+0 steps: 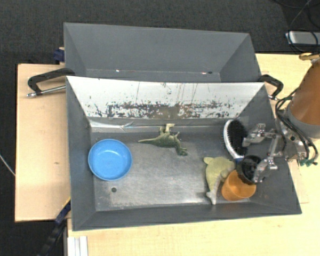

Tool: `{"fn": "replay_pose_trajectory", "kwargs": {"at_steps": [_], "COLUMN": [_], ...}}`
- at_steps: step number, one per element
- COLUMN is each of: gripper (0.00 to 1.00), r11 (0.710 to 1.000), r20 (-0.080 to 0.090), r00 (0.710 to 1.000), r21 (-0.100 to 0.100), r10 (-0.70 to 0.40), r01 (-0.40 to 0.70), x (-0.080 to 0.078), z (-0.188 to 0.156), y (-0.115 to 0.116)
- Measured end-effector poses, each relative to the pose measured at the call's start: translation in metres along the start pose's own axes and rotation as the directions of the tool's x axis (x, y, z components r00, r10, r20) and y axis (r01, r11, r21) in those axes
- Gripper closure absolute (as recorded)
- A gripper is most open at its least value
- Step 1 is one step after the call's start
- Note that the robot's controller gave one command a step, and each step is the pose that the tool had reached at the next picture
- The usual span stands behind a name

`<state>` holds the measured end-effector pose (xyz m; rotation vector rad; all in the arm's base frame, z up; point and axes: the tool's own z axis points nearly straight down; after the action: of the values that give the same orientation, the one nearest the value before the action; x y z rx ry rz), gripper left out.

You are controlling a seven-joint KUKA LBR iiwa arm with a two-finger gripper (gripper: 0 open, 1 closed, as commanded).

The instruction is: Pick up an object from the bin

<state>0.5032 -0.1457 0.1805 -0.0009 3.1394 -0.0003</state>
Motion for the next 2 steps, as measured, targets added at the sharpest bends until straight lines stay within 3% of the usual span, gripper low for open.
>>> {"fn": "replay_pose_trajectory", "kwargs": {"at_steps": [1, 2], "gripper": [0.0, 0.0], "r11": [0.988, 0.957], "r20": [0.019, 0.005], "r00": [0.988, 0.957], "r21": [0.01, 0.001], "r10": [-0.153, -0.289], "r01": [0.153, 0.289], "x": [-0.0057, -0.0013], "z": [0.0588, 0.0668], "y": [0.0043, 0.0075]}}
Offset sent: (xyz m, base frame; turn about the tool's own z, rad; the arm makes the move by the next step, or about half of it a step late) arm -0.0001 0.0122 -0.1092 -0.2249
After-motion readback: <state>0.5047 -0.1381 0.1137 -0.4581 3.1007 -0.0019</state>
